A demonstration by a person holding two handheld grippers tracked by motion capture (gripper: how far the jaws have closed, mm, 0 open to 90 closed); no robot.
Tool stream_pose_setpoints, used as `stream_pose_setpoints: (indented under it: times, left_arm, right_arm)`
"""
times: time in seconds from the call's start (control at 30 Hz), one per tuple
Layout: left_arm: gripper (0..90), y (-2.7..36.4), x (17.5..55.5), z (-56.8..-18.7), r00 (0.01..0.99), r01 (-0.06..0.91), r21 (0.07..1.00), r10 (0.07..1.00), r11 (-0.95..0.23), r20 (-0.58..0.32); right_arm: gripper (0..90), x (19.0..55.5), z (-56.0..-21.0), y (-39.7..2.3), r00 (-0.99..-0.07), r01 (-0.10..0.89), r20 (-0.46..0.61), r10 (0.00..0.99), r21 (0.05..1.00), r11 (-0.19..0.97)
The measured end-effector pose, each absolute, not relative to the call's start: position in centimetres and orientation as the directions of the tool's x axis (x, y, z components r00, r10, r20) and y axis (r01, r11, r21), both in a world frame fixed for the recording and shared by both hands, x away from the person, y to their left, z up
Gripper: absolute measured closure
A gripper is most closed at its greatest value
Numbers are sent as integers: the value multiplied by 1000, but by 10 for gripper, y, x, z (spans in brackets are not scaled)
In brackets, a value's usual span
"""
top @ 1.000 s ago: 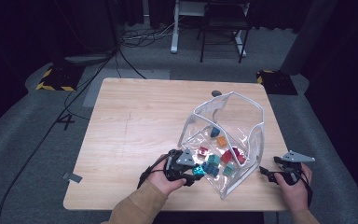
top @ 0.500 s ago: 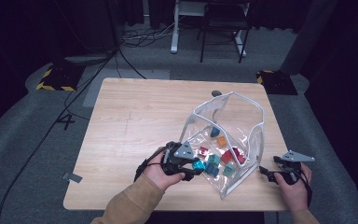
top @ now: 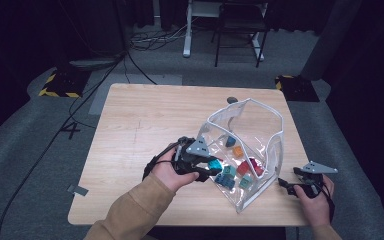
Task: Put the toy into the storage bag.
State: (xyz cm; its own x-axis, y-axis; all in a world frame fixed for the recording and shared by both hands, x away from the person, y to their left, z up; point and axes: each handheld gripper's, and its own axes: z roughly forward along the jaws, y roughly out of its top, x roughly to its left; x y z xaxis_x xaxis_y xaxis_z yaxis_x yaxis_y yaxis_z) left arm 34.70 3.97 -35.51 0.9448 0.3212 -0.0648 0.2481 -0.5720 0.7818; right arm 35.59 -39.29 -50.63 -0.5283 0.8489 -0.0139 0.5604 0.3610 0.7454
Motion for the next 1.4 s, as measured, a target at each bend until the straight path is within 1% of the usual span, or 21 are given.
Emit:
stream_pose_setpoints:
  times: [0.23,0.53,1.03,1.13,1.3,1.4]
  left_arm:
    - [589,41,353,-328,947,223,802,319,-554,-43]
    - [589,41,361,-301,945,203,826,326,-525,-25]
    - [589,35,381,-270,940,180,870,341,-459,-14]
    - [589,32,386,-267,938,181,879,347,-442,-19]
    - [589,25,396,-263,932,165,882,363,-442,8]
    - [589,20,404,-262,932,166,889,363,-426,-1]
  right_arm:
    - [158,356,-506,-393,-529,560,-14,849,745,361]
    - [158,356,-506,-393,-529,560,-14,849,746,361]
    - [158,356,-506,-393,-529,559,-15,848,746,362]
    - [158,356,-506,-393,-529,560,-14,849,746,362]
    - [158,356,-506,-393,-529,560,-15,849,745,362]
    - [158,356,-506,-393,-529,560,-15,849,746,362]
